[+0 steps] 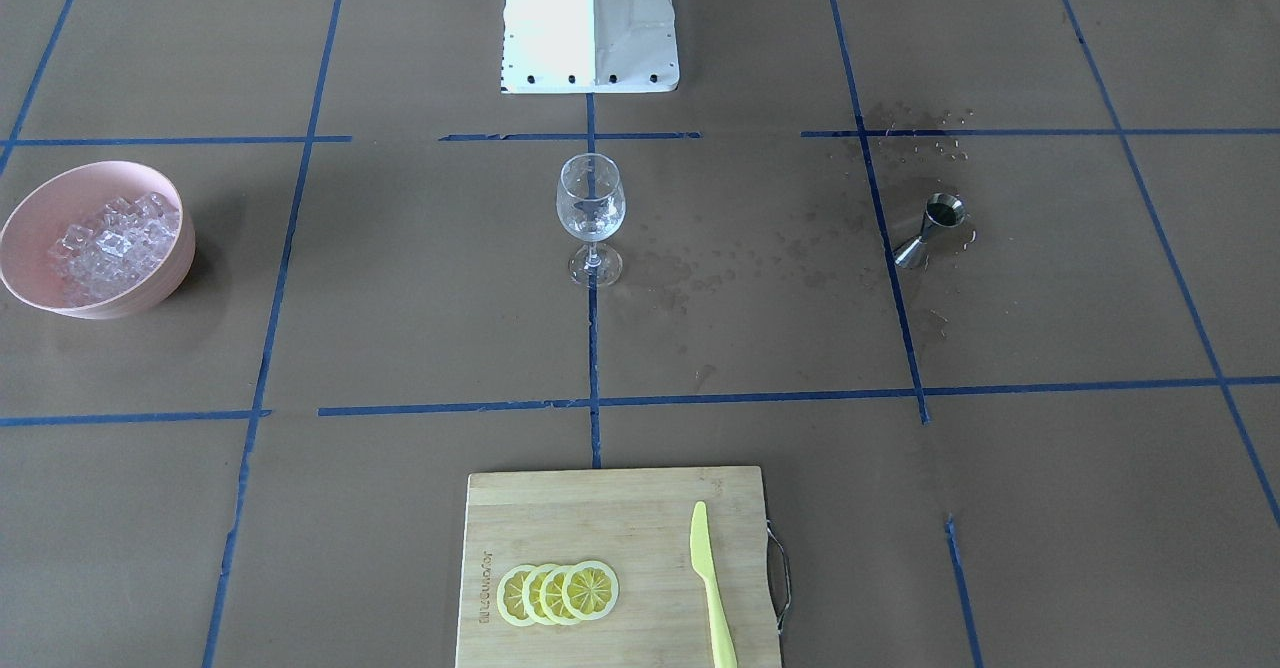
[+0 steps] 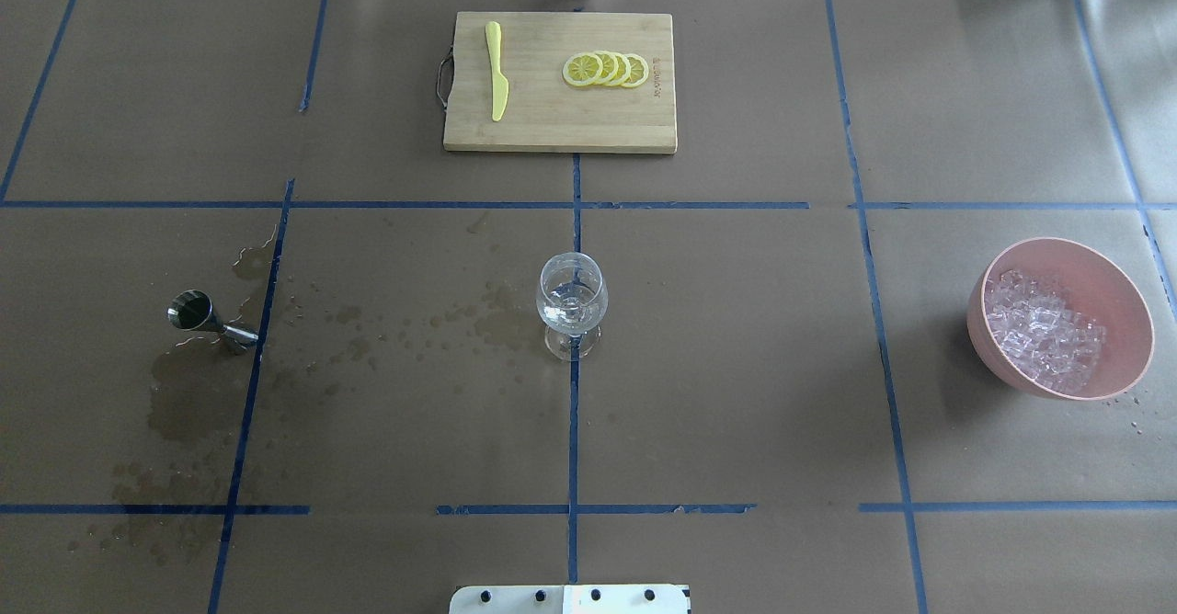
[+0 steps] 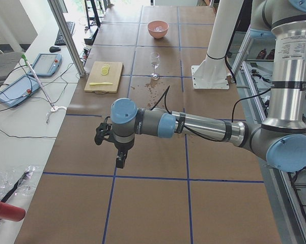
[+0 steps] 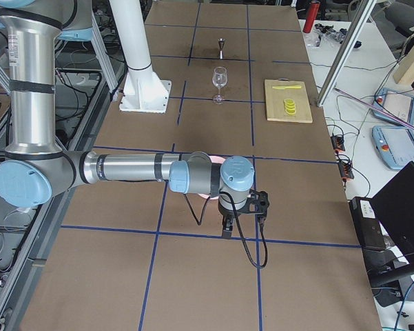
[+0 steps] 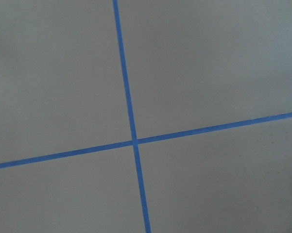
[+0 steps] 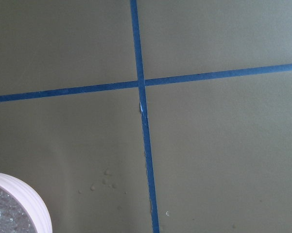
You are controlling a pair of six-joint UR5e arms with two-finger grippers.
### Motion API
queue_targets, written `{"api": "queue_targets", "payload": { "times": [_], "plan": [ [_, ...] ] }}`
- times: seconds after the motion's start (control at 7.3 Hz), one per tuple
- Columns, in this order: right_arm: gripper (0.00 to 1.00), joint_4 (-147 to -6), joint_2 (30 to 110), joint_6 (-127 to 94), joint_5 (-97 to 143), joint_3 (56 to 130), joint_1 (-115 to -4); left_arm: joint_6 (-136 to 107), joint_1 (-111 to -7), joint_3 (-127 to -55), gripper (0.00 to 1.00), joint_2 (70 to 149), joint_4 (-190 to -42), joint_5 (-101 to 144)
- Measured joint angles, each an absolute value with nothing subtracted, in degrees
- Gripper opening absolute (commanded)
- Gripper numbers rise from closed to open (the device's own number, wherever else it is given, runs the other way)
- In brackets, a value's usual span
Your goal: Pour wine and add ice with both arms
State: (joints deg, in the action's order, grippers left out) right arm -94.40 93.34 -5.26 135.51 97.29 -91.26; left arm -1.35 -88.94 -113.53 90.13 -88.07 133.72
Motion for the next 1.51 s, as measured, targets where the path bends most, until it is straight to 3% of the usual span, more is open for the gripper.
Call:
{"api": "queue_targets", "payload": {
  "times": [0.41,0.68,0.96,1.51],
  "plan": [
    [1.00,-94.4,93.3,-5.3,135.7,97.9,-91.2,-20.7,-78.7,-128.0,0.98,88.9,-88.4,131.9],
    [1.00,-94.4,93.2,-5.3,135.5,98.0,-90.9,-35.7,-67.8,-135.0,0.98,82.6,-96.5,124.7],
    [1.00,-94.5,92.3,-5.3,135.5,98.2,-90.1,-50.4,-56.3,-136.8,0.98,73.4,-113.4,115.4],
    [1.00,-94.6,91.1,-5.4,136.0,99.7,-89.6,-76.2,-29.7,-137.0,0.97,69.3,-121.8,90.7]
  ]
}}
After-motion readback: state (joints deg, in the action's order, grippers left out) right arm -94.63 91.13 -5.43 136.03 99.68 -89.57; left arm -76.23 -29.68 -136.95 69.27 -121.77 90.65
